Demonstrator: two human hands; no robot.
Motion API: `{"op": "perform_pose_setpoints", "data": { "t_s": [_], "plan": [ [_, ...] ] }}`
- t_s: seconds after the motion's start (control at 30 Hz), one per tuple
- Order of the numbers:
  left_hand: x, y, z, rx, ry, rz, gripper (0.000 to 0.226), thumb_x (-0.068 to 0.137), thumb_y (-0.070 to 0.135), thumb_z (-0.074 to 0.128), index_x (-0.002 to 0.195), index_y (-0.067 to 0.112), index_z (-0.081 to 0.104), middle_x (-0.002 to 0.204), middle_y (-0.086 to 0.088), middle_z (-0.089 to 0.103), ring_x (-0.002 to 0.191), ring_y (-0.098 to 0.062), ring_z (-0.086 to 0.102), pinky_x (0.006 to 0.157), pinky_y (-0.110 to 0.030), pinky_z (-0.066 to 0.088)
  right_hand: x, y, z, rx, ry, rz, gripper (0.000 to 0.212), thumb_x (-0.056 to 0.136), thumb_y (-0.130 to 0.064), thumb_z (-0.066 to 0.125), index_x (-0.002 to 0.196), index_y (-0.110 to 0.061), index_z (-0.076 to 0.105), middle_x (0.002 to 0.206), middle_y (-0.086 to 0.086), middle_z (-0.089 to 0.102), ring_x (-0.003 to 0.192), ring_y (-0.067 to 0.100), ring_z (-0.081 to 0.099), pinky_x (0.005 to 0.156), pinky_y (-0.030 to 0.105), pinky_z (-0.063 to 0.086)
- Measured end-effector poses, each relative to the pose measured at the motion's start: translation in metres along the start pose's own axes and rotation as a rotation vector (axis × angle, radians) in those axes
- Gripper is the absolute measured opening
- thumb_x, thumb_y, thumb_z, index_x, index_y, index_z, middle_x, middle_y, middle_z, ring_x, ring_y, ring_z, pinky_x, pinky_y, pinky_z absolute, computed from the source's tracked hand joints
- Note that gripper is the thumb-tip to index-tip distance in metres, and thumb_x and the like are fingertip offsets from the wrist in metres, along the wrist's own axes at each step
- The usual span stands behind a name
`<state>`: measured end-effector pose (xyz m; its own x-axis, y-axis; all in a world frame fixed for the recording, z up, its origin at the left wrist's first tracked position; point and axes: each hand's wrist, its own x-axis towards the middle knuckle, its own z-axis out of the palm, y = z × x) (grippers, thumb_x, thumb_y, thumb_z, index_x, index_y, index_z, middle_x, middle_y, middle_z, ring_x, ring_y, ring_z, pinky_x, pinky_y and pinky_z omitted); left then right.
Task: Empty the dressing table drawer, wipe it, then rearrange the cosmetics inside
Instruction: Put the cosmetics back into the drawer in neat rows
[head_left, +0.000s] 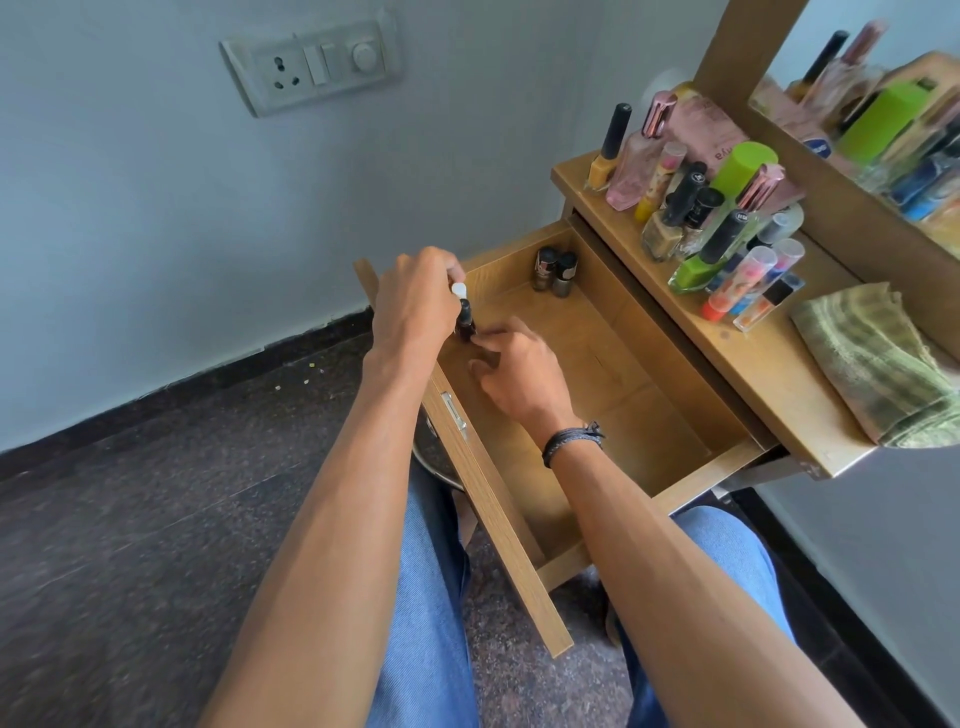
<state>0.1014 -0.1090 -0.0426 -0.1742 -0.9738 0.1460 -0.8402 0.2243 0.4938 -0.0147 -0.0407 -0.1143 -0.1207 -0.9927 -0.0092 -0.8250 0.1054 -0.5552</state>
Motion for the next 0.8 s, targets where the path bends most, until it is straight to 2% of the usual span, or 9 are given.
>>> {"op": "perform_pose_setpoints", "data": {
  "t_s": [0.1, 0.4, 0.47, 0.53, 0.6, 0.7, 0.73, 0.8],
  "plan": [
    [0.0, 0.0, 0.0, -0.005, 0.017, 0.007, 0.018, 0.094, 0.006, 0.067, 0.109, 0.013, 0.076, 0.106, -0.009, 0.076, 0.09, -0.024, 0.073, 0.054, -0.019, 0.045, 0.0, 0.0, 0.0, -0.002, 0.0, 0.002, 0.036, 0.095, -0.024, 0.067, 0.131, -0.021, 0.069, 0.133, -0.002, 0.059, 0.118, 0.026, 0.055, 0.094, 0.035, 0.048],
    [0.005, -0.004, 0.001, -0.098, 0.056, -0.077, 0.019, 0.091, 0.002, 0.063, 0.1, 0.013, 0.077, 0.1, -0.004, 0.077, 0.087, -0.018, 0.073, 0.053, -0.014, 0.041, 0.001, 0.0, -0.001, 0.006, 0.008, 0.019, 0.032, 0.095, -0.021, 0.068, 0.126, -0.016, 0.072, 0.127, 0.002, 0.059, 0.112, 0.027, 0.059, 0.093, 0.035, 0.05],
    [0.005, -0.004, 0.0, -0.124, 0.067, -0.093, 0.019, 0.093, 0.003, 0.061, 0.099, 0.013, 0.077, 0.1, -0.002, 0.077, 0.085, -0.018, 0.073, 0.058, -0.02, 0.049, -0.002, -0.002, -0.005, 0.027, 0.031, 0.028, 0.026, 0.095, -0.017, 0.065, 0.118, -0.016, 0.076, 0.121, 0.003, 0.06, 0.105, 0.026, 0.061, 0.089, 0.036, 0.053],
    [0.004, -0.005, 0.0, -0.14, 0.076, -0.092, 0.02, 0.093, 0.005, 0.06, 0.097, 0.015, 0.077, 0.099, 0.0, 0.077, 0.082, -0.016, 0.072, 0.061, -0.024, 0.053, -0.009, -0.004, -0.012, 0.087, 0.089, 0.044, 0.021, 0.094, -0.011, 0.062, 0.106, -0.017, 0.078, 0.112, 0.002, 0.062, 0.097, 0.022, 0.062, 0.085, 0.038, 0.056],
    [0.001, -0.005, -0.002, -0.166, 0.072, -0.084, 0.019, 0.094, 0.006, 0.06, 0.097, 0.016, 0.077, 0.099, 0.002, 0.076, 0.078, -0.012, 0.068, 0.061, -0.022, 0.052, -0.021, -0.004, -0.023, 0.144, 0.173, 0.069, 0.017, 0.093, -0.01, 0.064, 0.099, -0.017, 0.079, 0.107, -0.001, 0.063, 0.089, 0.017, 0.063, 0.08, 0.037, 0.058],
    [-0.002, 0.001, -0.009, -0.259, 0.103, -0.079, 0.022, 0.091, 0.006, 0.06, 0.093, 0.02, 0.078, 0.091, 0.004, 0.075, 0.08, -0.011, 0.067, 0.077, -0.03, 0.057, -0.041, -0.003, -0.05, 0.167, 0.317, 0.063, 0.012, 0.093, -0.016, 0.068, 0.093, -0.017, 0.08, 0.1, -0.007, 0.065, 0.081, 0.01, 0.063, 0.071, 0.024, 0.052],
    [-0.003, 0.006, -0.013, -0.303, 0.116, -0.078, 0.023, 0.09, 0.006, 0.06, 0.091, 0.022, 0.078, 0.089, 0.006, 0.075, 0.082, -0.01, 0.068, 0.081, -0.029, 0.057, -0.048, -0.002, -0.061, 0.178, 0.377, 0.069, 0.012, 0.092, -0.017, 0.068, 0.09, -0.019, 0.079, 0.097, -0.009, 0.065, 0.079, 0.008, 0.063, 0.069, 0.02, 0.048],
    [-0.009, 0.027, -0.02, -0.401, 0.123, -0.064, 0.024, 0.089, 0.007, 0.061, 0.091, 0.026, 0.077, 0.087, 0.011, 0.073, 0.082, -0.003, 0.067, 0.072, -0.014, 0.052, -0.06, 0.002, -0.085, 0.206, 0.515, 0.085, 0.011, 0.091, -0.02, 0.069, 0.086, -0.021, 0.079, 0.093, -0.01, 0.066, 0.077, 0.006, 0.063, 0.069, 0.02, 0.048]
  ]
}}
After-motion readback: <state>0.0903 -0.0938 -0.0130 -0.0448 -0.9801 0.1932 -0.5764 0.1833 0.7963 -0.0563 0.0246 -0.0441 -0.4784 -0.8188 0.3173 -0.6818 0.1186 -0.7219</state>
